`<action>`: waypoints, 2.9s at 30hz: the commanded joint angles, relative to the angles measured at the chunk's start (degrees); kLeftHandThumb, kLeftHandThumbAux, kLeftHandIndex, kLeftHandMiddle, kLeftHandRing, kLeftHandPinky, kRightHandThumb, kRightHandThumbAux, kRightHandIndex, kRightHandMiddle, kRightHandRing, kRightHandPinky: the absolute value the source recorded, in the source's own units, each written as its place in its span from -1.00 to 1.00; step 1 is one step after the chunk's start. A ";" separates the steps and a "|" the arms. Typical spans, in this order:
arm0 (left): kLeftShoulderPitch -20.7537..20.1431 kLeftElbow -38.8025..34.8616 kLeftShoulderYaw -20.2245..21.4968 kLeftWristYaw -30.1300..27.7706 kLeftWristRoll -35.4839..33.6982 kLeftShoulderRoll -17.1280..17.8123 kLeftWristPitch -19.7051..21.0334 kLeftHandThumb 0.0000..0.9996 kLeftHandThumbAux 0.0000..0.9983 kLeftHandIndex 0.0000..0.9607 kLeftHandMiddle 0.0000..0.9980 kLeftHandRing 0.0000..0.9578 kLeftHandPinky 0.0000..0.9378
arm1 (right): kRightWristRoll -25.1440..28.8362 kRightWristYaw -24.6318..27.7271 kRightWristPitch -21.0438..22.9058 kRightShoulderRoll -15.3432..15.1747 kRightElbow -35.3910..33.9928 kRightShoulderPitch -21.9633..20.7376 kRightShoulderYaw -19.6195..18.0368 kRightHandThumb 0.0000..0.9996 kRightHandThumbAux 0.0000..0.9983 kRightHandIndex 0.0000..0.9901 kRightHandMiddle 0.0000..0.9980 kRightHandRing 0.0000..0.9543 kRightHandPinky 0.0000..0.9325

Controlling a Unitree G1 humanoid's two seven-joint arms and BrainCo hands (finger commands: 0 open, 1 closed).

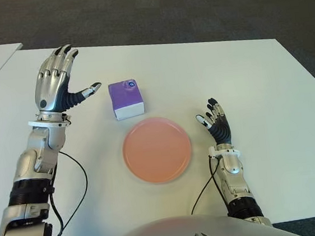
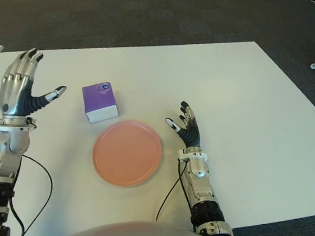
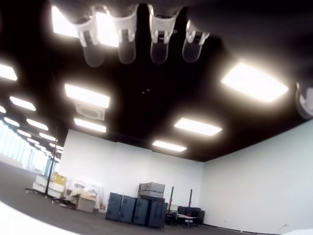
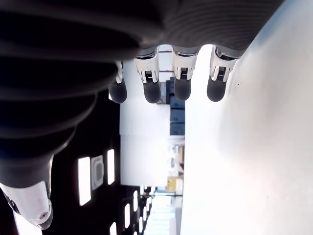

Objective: Put the tissue paper into the plate.

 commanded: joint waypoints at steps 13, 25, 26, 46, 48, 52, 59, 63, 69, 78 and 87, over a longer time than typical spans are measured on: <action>-11.31 2.52 -16.49 -17.58 11.81 6.85 10.37 -0.69 -0.77 -1.00 -1.00 -1.00 -1.00 | -0.24 0.11 7.18 1.19 6.09 6.20 1.08 -0.91 0.24 -1.00 -1.00 -1.00 -1.00; -15.17 6.03 -23.49 -24.09 12.70 6.28 10.61 -0.77 -0.76 -1.00 -1.00 -1.00 -1.00 | -0.35 -0.30 8.82 1.70 4.42 6.67 1.47 -0.91 0.24 -1.00 -1.00 -1.00 -1.00; -15.31 6.32 -23.84 -24.28 12.52 6.28 10.50 -0.77 -0.76 -1.00 -1.00 -1.00 -1.00 | -0.39 -0.35 8.93 1.75 4.33 6.68 1.52 -0.92 0.24 -1.00 -1.00 -1.00 -1.00; -17.69 12.45 -27.47 -31.39 4.19 7.03 0.74 -0.71 -0.79 -1.00 -1.00 -1.00 -1.00 | -0.02 0.16 10.28 2.20 4.49 6.34 1.66 -0.87 0.19 -1.00 -1.00 -1.00 -1.00; -17.84 12.74 -27.54 -31.62 3.82 7.04 0.36 -0.70 -0.79 -1.00 -1.00 -1.00 -1.00 | -0.03 0.13 10.37 2.23 4.50 6.29 1.66 -0.86 0.19 -1.00 -1.00 -1.00 -1.00; -18.06 13.16 -27.69 -31.77 3.26 7.12 -0.19 -0.70 -0.79 -1.00 -1.00 -1.00 -1.00 | 0.03 0.13 10.37 2.24 4.64 6.20 1.61 -0.85 0.19 -1.00 -1.00 -1.00 -1.00; -18.56 14.06 -28.16 -31.41 3.08 7.29 -0.66 -0.70 -0.78 -1.00 -1.00 -1.00 -1.00 | 0.10 0.15 10.38 2.25 5.16 5.89 1.52 -0.84 0.18 -1.00 -1.00 -1.00 -1.00; -19.15 14.90 -28.71 -30.90 3.66 7.08 -0.39 -0.71 -0.77 -1.00 -1.00 -1.00 -1.00 | 0.28 0.24 10.44 2.24 5.84 5.46 1.35 -0.83 0.18 -1.00 -1.00 -1.00 -1.00; -20.12 17.30 -30.03 -29.60 4.79 6.27 0.06 -0.74 -0.76 -1.00 -1.00 -1.00 -1.00 | 0.50 0.55 10.12 2.09 6.93 4.94 1.17 -0.82 0.17 -1.00 -1.00 -1.00 -1.00; -21.14 19.40 -31.77 -28.24 6.09 5.69 0.44 -0.78 -0.74 -1.00 -1.00 -1.00 -1.00 | 0.49 1.03 9.41 1.69 7.56 4.81 1.00 -0.83 0.17 -1.00 -1.00 -1.00 -1.00; -21.72 19.70 -34.77 -21.47 13.13 5.11 6.08 -0.89 -0.69 -1.00 -1.00 -1.00 -1.00 | 1.18 1.53 9.99 1.78 7.53 4.82 0.50 -0.83 0.17 -1.00 -1.00 -1.00 -1.00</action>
